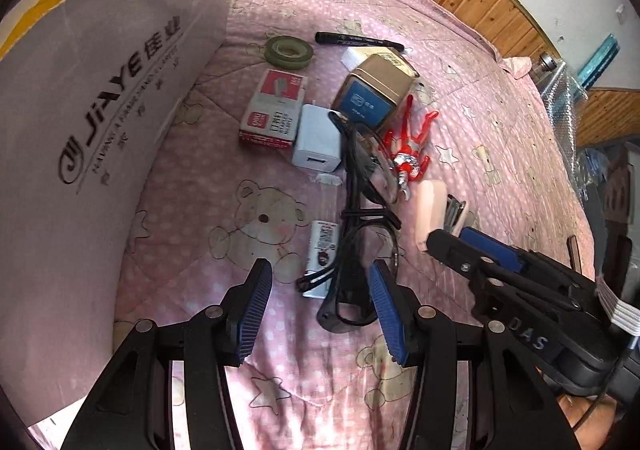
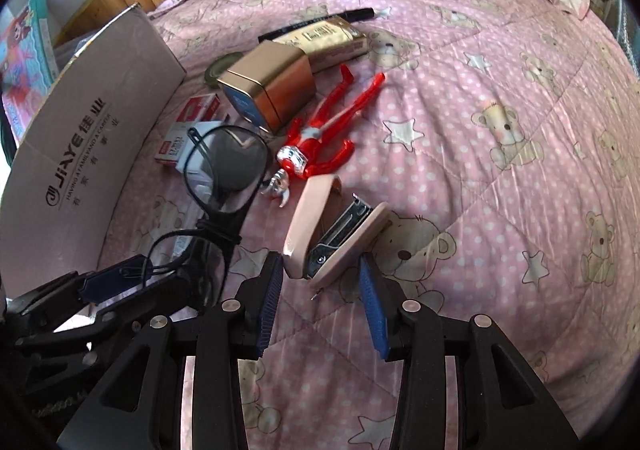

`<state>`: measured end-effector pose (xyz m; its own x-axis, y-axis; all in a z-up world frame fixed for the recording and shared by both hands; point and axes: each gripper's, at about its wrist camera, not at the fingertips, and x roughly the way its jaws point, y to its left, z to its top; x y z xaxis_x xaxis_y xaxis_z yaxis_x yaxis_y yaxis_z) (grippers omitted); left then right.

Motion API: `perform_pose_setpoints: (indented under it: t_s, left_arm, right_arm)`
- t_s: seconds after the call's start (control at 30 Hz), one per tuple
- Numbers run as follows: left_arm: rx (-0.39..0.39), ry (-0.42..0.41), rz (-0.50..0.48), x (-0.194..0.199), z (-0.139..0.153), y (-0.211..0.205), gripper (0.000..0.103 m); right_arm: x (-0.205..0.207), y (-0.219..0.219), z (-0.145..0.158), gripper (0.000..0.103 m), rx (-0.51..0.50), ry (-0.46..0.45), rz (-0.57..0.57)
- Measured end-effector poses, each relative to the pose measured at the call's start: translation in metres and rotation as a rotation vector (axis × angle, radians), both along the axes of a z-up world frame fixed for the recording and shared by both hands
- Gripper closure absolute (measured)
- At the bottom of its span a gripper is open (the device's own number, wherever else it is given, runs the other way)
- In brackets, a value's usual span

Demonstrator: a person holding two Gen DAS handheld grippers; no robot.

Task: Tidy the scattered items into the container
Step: 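Grasp the black glasses with the left tool while the right tool grasps the pink stapler, then lift the glasses and stapler and carry both toward the white box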

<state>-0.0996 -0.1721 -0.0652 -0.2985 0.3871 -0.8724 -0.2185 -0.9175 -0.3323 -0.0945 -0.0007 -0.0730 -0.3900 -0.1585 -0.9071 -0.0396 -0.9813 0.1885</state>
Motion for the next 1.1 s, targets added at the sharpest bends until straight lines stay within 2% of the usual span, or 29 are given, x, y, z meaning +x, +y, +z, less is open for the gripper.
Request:
perform_pose_setpoints:
  t_s: [0.03,0.17,0.27,0.4,0.47,0.53,0.67,0.77,0.9,1.1]
  left_arm:
    - [0.015,0.002,-0.028,0.002,-0.001,0.007,0.051]
    - [0.092,0.021,-0.126,0.011,0.004,0.026,0.051]
    - [0.121,0.059,-0.137,0.009,0.012,0.028,0.05]
    - [0.099,0.031,-0.112,-0.004,0.001,0.031,0.049]
    - [0.099,0.032,-0.107,-0.009,-0.004,0.033,0.055]
    - [0.082,0.011,-0.105,-0.011,-0.011,0.035,0.069]
    - [0.09,0.042,-0.12,-0.004,0.0,0.029,0.074]
    - [0.079,0.034,-0.119,-0.001,0.001,0.025,0.074]
    - [0.073,-0.001,-0.119,-0.007,-0.014,0.033,0.072]
    - [0.043,0.034,-0.133,0.0,-0.009,0.039,0.077]
  right_arm:
    - [0.001,0.005,-0.002,0.068,-0.005,0.005,-0.012]
    - [0.004,0.02,0.004,0.068,0.043,0.018,-0.077]
    - [0.0,0.025,0.004,0.064,0.015,0.012,-0.085]
    - [-0.009,0.021,-0.001,0.064,0.034,0.012,-0.061]
    - [-0.009,0.024,0.0,0.066,0.017,0.016,-0.061]
    - [-0.006,0.031,0.003,0.067,-0.022,0.016,-0.071]
    - [0.008,0.04,0.012,0.067,-0.079,0.014,-0.08]
    - [0.012,0.04,0.01,0.067,-0.083,0.008,-0.075]
    - [0.013,0.039,-0.001,0.065,-0.077,0.008,-0.075]
    - [0.022,0.044,0.01,0.068,-0.111,0.027,-0.083]
